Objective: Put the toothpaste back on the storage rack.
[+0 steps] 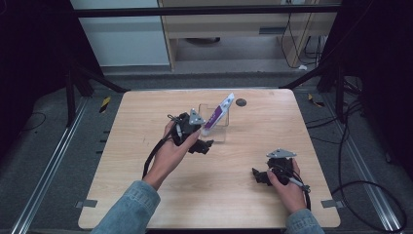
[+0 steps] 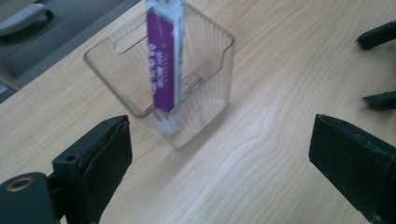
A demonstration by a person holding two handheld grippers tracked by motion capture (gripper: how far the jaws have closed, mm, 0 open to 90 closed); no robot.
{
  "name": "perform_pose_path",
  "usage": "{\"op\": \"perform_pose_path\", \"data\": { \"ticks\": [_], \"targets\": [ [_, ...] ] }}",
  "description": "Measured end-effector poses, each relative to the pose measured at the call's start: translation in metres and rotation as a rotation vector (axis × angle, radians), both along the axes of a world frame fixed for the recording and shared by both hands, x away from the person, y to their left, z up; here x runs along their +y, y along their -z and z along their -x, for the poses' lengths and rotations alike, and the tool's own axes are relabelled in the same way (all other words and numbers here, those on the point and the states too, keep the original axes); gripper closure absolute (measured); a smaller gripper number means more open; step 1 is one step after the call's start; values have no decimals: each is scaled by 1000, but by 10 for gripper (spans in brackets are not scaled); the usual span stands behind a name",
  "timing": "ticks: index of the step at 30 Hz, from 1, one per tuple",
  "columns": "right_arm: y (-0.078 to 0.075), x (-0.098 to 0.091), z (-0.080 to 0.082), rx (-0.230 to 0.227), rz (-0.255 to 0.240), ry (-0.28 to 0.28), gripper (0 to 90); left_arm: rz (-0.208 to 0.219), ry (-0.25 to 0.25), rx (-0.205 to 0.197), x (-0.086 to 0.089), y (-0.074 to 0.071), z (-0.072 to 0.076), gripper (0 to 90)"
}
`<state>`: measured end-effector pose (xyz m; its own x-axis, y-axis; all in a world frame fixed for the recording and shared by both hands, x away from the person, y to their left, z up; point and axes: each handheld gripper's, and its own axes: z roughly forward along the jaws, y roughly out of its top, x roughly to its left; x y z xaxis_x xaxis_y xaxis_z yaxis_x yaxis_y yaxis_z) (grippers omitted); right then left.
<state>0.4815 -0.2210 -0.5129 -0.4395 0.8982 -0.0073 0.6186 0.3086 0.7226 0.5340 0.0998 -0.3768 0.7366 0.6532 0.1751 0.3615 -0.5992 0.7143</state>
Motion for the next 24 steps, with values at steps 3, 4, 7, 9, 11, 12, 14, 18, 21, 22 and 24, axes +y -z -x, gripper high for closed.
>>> {"op": "perform_pose_path", "data": {
  "ticks": [3,4,7,9,11,12,14,18,21,22,24],
  "targets": [
    [0,0,0,-4,4,-2,7,-8,-30,7,9,8,-4,56],
    [0,0,0,-3,4,-2,6,-11,-40,9,13,10,-6,56],
    [0,0,0,-3,3,-2,7,-7,-64,33,23,19,-10,56],
    [0,0,0,-3,3,-2,7,-7,-84,39,29,24,-12,56],
    [0,0,0,-4,5,-3,7,-11,-101,40,35,30,-13,56],
    [0,0,0,-4,5,-3,6,-22,-103,44,38,33,-13,56],
    [0,0,0,0,-1,0,6,-34,-106,44,44,39,-13,56],
    [0,0,0,0,0,0,7,-33,-130,61,60,50,-13,51],
    [0,0,0,-4,5,-3,6,-1,-154,81,73,55,-13,51],
    [0,0,0,0,-1,1,7,-3,-159,81,78,57,-12,50],
    [0,0,0,0,-1,1,7,-10,-169,82,88,63,-12,49]
  ]
}}
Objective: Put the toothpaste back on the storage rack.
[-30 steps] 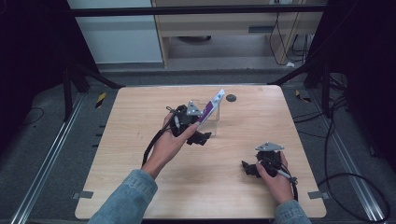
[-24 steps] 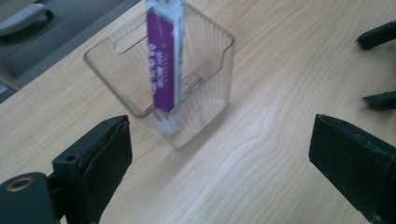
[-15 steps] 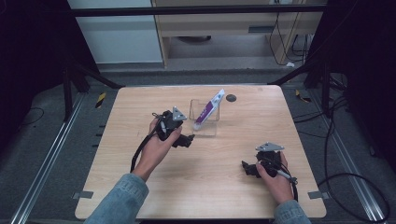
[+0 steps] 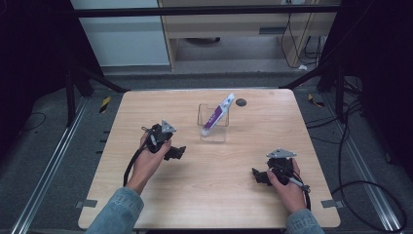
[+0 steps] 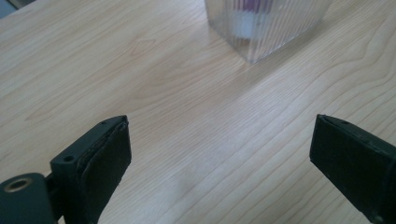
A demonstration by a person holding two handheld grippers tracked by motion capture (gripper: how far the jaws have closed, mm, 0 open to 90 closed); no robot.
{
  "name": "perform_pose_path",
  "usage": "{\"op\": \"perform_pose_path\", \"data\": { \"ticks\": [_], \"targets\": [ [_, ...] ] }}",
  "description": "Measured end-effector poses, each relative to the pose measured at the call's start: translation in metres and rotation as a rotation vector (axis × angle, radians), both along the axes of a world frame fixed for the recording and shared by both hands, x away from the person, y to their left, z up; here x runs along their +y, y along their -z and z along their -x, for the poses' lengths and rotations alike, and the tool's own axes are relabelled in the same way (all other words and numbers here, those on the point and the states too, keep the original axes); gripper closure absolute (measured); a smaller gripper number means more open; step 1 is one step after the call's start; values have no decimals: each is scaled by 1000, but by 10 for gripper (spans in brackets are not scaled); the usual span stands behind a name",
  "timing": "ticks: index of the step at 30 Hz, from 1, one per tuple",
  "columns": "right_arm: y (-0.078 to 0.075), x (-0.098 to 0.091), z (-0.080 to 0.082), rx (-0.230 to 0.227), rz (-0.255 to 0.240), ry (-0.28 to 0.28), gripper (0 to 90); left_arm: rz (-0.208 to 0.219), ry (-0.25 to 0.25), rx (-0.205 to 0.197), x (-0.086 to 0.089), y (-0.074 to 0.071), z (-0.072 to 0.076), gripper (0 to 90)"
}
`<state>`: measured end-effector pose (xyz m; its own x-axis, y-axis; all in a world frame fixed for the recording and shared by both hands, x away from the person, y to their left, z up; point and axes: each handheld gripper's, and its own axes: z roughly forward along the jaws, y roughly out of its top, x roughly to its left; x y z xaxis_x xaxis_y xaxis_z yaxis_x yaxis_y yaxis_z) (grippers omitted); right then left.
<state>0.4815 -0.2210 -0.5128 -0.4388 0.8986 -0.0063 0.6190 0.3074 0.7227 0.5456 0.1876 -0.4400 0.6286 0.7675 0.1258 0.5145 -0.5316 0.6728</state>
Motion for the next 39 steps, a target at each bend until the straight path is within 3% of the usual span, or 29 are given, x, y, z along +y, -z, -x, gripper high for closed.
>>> {"op": "perform_pose_path", "data": {
  "ticks": [8,12,15,28,33,39],
  "targets": [
    [0,0,0,0,0,0,7,14,-86,43,43,27,3,49],
    [0,0,0,0,1,0,7,47,-133,52,61,32,3,52],
    [0,0,0,0,0,0,7,45,-157,57,71,34,4,53],
    [0,0,0,0,2,-1,7,77,-218,54,89,40,0,56],
    [0,0,0,0,0,-1,7,63,-228,61,95,42,-1,55],
    [0,0,0,-5,6,-4,7,77,-254,60,101,44,-2,55]
  ]
}}
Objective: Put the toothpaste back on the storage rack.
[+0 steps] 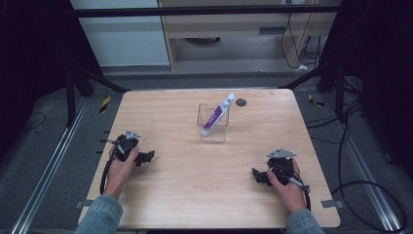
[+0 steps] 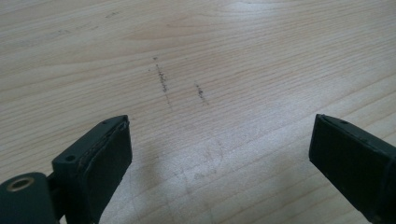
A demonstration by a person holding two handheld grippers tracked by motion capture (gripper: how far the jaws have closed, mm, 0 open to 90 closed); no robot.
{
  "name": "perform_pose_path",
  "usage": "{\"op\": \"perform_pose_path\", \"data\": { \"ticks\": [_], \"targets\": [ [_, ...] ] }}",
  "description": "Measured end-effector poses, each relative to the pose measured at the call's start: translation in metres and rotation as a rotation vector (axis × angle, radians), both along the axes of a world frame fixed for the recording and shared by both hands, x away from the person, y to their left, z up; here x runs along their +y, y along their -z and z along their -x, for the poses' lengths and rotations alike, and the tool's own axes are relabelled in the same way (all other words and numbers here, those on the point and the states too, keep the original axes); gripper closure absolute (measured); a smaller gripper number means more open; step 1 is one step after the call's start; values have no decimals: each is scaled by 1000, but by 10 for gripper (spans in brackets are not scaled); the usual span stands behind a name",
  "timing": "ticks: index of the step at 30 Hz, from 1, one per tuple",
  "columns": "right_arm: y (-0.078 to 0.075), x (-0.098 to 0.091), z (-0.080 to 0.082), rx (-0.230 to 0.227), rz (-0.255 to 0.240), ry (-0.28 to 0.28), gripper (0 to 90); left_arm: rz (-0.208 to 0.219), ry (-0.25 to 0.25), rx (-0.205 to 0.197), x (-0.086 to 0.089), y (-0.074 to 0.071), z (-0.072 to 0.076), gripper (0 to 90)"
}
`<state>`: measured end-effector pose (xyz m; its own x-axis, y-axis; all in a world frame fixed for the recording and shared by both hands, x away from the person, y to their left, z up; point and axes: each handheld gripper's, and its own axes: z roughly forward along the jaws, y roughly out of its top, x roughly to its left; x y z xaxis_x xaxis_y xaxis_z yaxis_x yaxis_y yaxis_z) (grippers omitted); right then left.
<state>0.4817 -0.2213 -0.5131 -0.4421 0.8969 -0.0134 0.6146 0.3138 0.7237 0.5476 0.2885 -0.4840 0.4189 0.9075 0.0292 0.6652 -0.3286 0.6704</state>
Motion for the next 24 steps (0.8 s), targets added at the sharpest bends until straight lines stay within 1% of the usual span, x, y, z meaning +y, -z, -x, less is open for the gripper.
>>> {"op": "perform_pose_path", "data": {
  "ticks": [6,8,9,14,19,21,24],
  "targets": [
    [0,0,0,0,-2,1,7,9,-9,6,1,2,-2,55],
    [0,0,0,0,0,0,7,19,-14,9,1,4,-2,55],
    [0,0,0,0,-2,1,7,33,-21,11,1,5,-2,55],
    [0,0,0,0,0,0,7,28,-23,27,1,13,-3,53],
    [0,0,0,0,0,0,7,17,-22,-17,1,20,-2,33],
    [0,0,0,0,0,0,7,33,1,-46,2,23,-1,0],
    [0,0,0,3,-4,3,7,34,-1,-46,2,23,0,0]
  ]
}}
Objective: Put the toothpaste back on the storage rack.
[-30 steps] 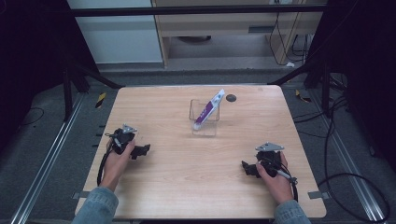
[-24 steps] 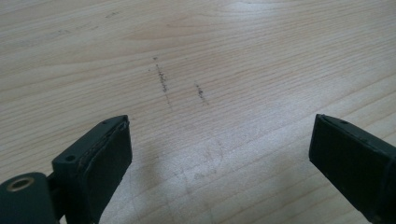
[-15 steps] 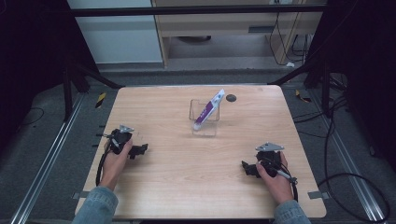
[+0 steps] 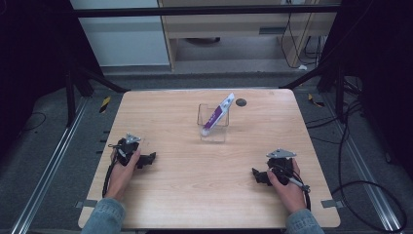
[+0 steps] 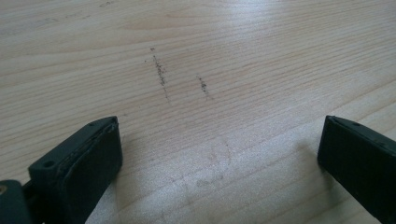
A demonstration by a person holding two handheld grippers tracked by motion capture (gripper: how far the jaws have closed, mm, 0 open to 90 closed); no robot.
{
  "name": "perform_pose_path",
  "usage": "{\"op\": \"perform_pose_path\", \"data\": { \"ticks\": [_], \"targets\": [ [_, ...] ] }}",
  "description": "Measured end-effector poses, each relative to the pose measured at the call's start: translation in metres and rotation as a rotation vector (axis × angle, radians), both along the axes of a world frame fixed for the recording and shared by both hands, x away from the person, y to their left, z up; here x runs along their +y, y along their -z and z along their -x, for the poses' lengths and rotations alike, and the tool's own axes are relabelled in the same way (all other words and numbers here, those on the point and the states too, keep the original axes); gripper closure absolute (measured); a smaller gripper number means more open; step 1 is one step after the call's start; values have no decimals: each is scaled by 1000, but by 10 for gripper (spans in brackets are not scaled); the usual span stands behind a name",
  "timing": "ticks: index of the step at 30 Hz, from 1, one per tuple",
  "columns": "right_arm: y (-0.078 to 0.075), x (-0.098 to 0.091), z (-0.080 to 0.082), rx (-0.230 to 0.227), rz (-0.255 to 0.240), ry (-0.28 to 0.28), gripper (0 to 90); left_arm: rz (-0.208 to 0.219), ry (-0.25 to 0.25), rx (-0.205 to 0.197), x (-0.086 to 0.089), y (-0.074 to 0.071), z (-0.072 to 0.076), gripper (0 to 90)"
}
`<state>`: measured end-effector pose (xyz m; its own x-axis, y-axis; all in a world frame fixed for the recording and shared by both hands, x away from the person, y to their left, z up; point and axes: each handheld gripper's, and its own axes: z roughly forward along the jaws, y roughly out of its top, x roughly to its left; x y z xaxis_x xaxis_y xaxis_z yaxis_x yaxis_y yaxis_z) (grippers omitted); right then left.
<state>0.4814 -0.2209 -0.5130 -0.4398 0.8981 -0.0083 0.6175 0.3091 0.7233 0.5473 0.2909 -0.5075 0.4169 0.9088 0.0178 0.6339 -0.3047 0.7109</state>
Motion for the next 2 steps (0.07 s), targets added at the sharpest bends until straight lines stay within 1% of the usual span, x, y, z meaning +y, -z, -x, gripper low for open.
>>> {"op": "perform_pose_path", "data": {
  "ticks": [2],
  "targets": [
    [0,0,0,1,-1,0,7,0,-7,0,0,0,1,0]
  ]
}}
